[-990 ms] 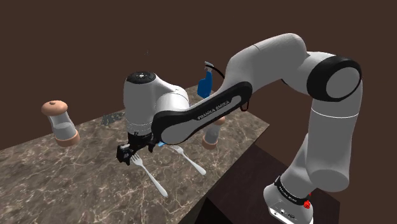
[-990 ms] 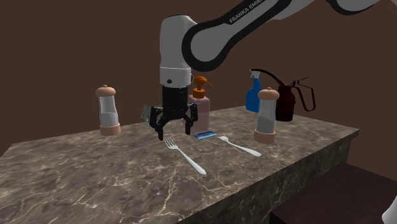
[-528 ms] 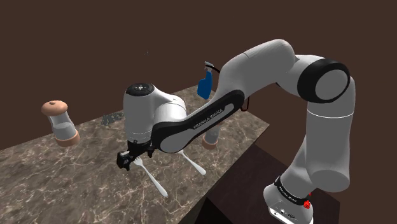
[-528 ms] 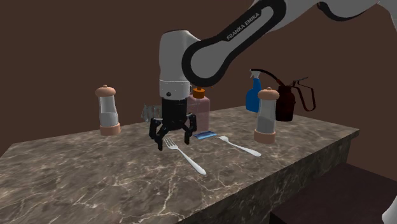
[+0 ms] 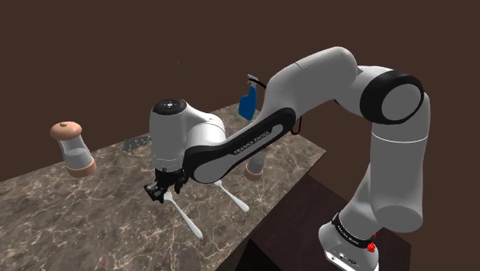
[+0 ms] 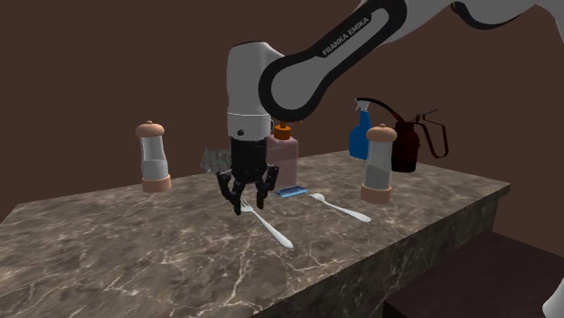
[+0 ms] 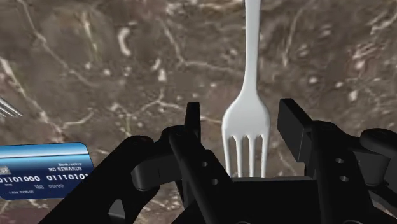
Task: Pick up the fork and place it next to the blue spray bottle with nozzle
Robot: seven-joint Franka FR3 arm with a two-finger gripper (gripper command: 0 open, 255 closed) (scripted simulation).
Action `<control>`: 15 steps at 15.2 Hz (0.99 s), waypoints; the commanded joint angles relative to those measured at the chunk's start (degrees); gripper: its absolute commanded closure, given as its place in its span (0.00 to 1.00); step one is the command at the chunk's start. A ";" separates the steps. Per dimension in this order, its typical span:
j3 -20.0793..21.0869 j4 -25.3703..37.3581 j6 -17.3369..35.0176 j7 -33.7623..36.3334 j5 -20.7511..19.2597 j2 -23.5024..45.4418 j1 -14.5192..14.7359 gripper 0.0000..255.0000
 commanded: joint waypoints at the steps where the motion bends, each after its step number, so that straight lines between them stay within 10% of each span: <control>1: 0.09 -0.12 0.91 -0.01 0.06 0.35 0.12 1.00; 15: 1.26 1.30 -3.14 -1.38 2.07 -2.60 -0.67 1.00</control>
